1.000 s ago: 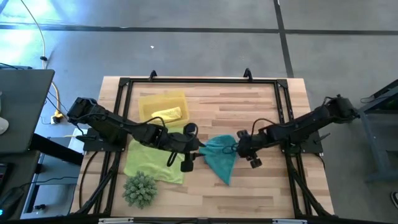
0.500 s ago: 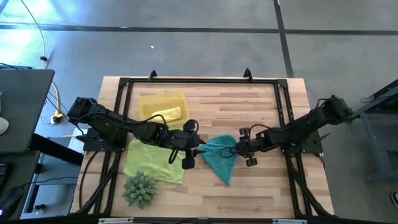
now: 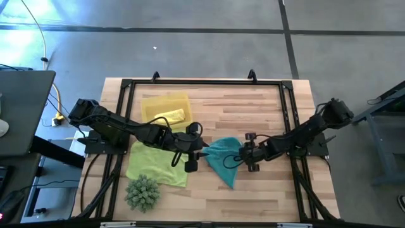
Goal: Roll microfiber towels into tight, uniform cylinder then place into a basket
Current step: Roll the blue microfiber towel
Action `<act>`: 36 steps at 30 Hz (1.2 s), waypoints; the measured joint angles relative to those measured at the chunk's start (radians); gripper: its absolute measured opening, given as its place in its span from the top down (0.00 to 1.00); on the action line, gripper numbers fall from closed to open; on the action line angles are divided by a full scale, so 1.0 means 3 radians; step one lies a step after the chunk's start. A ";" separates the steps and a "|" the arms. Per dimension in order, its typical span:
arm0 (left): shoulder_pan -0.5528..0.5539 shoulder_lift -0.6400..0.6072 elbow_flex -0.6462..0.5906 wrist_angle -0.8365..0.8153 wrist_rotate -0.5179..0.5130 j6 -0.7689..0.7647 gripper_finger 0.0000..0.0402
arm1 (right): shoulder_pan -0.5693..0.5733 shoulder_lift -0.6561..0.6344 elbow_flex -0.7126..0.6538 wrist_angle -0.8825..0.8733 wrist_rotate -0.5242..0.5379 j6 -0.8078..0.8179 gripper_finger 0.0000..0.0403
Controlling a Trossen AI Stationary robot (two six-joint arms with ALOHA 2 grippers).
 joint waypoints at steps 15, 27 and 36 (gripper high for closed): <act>-0.0001 0.0000 0.0000 -0.0063 -0.0060 -0.0001 0.63 | -0.0211 -0.0164 0.1090 -0.1042 -0.0231 0.0889 0.99; -0.0070 0.0306 0.0002 0.0351 -0.0659 0.0148 0.63 | -0.0809 -0.0159 0.2324 -0.2148 -0.0212 0.2067 1.00; -0.0121 0.0836 -0.0002 0.1100 -0.0950 0.1081 0.63 | -0.1261 -0.0157 0.2668 -0.2530 -0.0403 0.2019 1.00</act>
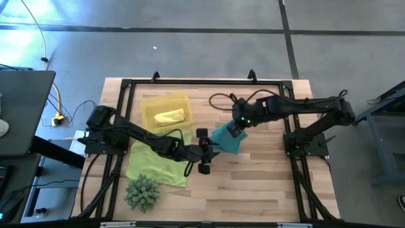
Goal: Roll microfiber towels into tight, uniform cylinder then place into a basket
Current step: Roll the blue microfiber towel
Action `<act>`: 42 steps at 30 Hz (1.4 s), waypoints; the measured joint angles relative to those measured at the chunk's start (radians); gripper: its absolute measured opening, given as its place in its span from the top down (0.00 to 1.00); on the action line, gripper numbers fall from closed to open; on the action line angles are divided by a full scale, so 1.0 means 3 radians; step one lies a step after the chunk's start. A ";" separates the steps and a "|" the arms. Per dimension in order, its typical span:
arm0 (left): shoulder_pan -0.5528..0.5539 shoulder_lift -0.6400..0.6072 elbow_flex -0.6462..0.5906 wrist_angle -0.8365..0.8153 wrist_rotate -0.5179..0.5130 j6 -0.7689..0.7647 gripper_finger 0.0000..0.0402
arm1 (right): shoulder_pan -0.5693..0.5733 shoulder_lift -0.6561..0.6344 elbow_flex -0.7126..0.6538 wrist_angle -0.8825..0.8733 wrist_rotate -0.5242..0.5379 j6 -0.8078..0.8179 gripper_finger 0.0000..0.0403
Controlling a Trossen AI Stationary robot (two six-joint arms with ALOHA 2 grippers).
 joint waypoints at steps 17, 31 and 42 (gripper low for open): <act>0.0169 0.1219 0.0005 0.2015 0.0074 0.0658 0.63 | -0.0487 0.0000 -0.0797 0.0119 0.0016 0.0805 1.00; 0.0496 0.1395 0.0537 0.0761 0.0273 0.0124 0.63 | -0.0584 -0.0001 -0.1227 0.0848 -0.0244 0.0797 1.00; 0.0648 0.1393 0.0715 0.0565 0.0620 0.0058 0.63 | -0.0584 -0.0001 -0.1234 0.0934 -0.0242 0.0744 1.00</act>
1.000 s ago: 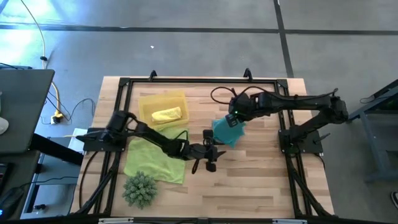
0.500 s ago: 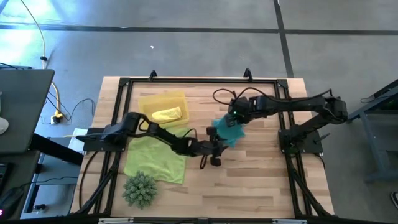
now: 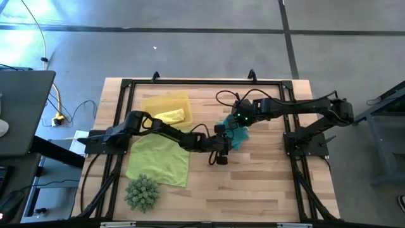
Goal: Roll microfiber towels into tight, uniform cylinder then place into a basket
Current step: Roll the blue microfiber towel
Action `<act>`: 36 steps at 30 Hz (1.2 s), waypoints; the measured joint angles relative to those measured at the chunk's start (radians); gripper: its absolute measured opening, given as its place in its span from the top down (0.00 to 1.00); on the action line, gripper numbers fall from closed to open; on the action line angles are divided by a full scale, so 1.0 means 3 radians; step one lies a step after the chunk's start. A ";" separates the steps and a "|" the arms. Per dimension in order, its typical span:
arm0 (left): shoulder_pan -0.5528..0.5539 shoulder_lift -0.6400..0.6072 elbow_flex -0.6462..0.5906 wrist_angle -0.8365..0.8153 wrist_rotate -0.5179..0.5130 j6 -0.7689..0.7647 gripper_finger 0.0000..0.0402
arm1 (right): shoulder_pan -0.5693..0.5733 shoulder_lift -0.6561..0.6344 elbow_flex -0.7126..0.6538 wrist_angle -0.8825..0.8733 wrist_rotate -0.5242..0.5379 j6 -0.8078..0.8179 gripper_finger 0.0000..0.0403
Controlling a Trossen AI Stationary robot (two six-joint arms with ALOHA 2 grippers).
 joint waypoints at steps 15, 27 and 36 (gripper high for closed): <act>0.0238 0.0121 -0.0006 -0.0175 0.0280 -0.0132 0.64 | 0.0000 0.0000 -0.0003 0.0141 0.0019 -0.0087 1.00; 0.0152 0.0025 -0.0008 -0.0510 0.0265 -0.0291 0.97 | 0.0001 -0.0001 -0.0003 -0.0064 0.0065 -0.0399 1.00; -0.0145 -0.0409 -0.0007 -0.1712 0.0142 -0.0341 0.97 | 0.0023 -0.0004 -0.0258 -0.0287 0.0199 -0.0526 1.00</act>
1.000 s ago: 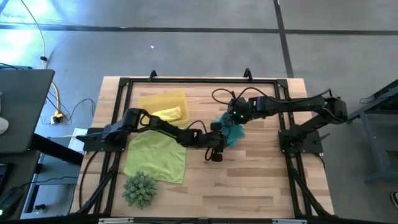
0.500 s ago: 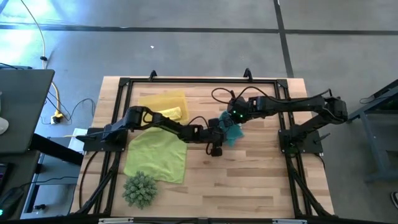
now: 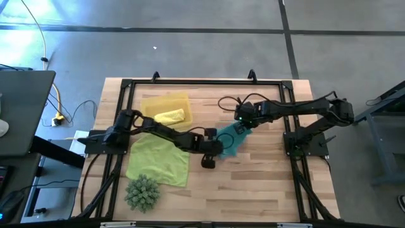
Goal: Roll microfiber towels into tight, uniform cylinder then place into a basket
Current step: Roll the blue microfiber towel
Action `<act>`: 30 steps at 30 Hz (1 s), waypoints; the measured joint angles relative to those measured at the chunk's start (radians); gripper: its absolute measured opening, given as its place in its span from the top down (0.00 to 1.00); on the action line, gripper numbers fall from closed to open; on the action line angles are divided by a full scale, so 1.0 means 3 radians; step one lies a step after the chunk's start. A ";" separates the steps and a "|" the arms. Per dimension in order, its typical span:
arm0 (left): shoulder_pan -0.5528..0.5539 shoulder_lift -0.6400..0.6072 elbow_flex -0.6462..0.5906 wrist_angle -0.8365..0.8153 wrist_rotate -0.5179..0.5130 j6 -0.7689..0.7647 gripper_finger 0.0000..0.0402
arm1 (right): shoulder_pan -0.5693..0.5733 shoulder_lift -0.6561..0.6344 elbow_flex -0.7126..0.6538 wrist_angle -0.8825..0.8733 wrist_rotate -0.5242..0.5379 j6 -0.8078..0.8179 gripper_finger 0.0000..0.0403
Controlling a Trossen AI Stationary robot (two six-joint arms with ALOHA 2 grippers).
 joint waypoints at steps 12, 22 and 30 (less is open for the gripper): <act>-0.0161 -0.0205 0.0000 -0.0767 -0.0366 0.0059 0.95 | 0.0389 0.0001 -0.1060 0.1374 -0.0225 0.0295 1.00; -0.0159 -0.0196 -0.0002 -0.0848 -0.0727 0.0179 0.72 | 0.0621 0.0000 -0.1197 0.1809 -0.0182 0.0301 1.00; -0.0264 -0.0219 -0.0002 -0.1190 -0.1998 0.0104 0.62 | 0.0619 0.0000 -0.1197 0.1821 -0.0146 0.0294 1.00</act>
